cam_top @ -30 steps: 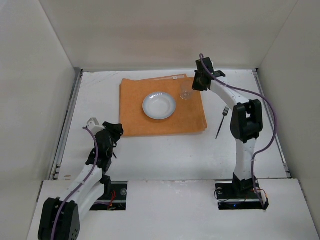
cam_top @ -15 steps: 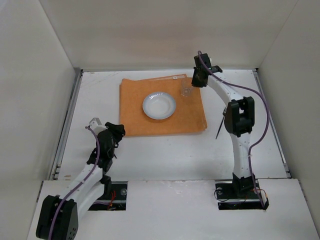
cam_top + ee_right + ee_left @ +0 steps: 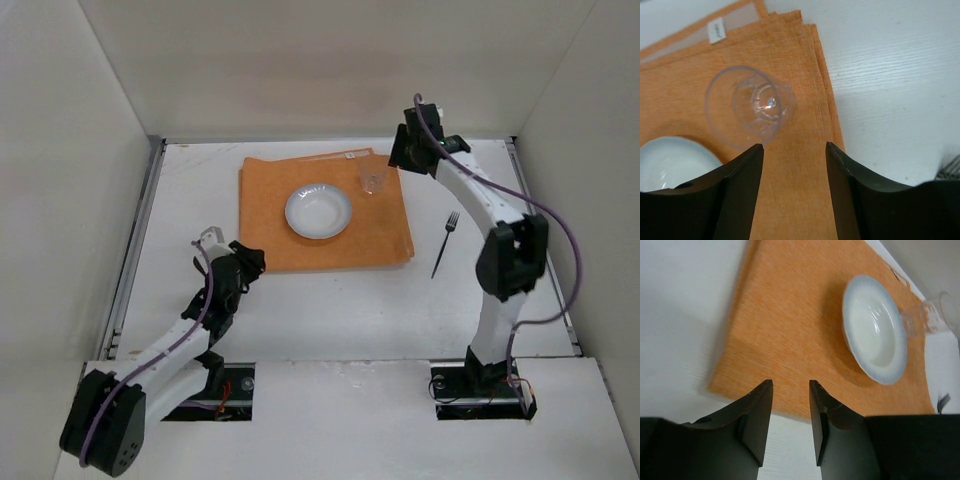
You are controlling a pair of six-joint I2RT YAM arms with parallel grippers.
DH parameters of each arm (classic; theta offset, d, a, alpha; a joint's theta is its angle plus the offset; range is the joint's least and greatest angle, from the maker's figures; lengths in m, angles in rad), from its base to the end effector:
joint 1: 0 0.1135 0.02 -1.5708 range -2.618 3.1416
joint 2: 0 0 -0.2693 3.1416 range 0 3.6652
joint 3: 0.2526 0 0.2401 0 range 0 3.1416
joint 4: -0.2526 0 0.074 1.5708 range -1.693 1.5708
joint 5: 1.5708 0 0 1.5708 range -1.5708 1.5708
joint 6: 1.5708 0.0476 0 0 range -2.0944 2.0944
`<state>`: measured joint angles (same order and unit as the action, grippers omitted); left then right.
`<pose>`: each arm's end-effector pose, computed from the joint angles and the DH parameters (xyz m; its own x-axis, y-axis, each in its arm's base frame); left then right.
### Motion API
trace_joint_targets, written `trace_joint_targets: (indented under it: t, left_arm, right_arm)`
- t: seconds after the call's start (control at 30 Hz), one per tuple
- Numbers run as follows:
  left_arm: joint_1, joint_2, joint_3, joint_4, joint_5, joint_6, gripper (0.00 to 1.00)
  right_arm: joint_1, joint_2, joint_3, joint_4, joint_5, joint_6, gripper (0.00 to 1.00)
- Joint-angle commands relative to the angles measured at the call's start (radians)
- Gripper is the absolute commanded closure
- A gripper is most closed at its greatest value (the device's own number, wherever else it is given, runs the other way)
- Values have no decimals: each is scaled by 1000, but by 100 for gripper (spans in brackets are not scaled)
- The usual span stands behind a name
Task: Set the dinner table for one person
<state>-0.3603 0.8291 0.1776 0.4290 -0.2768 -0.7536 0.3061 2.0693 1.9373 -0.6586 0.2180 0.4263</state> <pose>0.1694 -0.0499 0.1924 -0.2120 -0.6235 -0.7525 -0.0759 0.7782 -0.6234 0.4530 0.1324 0.2933 -0.6787 0.2089 -0.7040 0.1445 0.9779 0.1509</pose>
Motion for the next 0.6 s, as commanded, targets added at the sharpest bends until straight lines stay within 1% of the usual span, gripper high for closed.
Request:
trace_joint_targets:
  t: [0.0, 0.07, 0.13, 0.17, 0.23, 0.3, 0.4, 0.57]
  left_arm:
    - [-123, 60, 107, 57, -9, 101, 69]
    - [-256, 138, 187, 45, -6, 158, 70]
    - [-393, 223, 265, 37, -15, 209, 70]
    - [-468, 279, 311, 36, -28, 232, 70]
    - [-586, 381, 397, 30, -65, 261, 69]
    - [-695, 497, 501, 17, -117, 298, 67]
    - [-780, 648, 653, -5, -165, 348, 64]
    - [-817, 884, 919, -68, -176, 408, 63]
  right_arm:
    - [34, -334, -189, 180, 84, 11, 45]
    - [53, -508, -384, 284, 144, 11, 56]
    - [63, -670, -542, 358, 199, 15, 76]
    - [63, -739, -604, 379, 216, 22, 82]
    - [63, -839, -697, 404, 224, 41, 88]
    - [52, -932, -791, 425, 212, 83, 89]
    - [23, -1009, -899, 477, 169, 123, 87]
    - [-51, -1048, -1026, 562, 41, 202, 80]
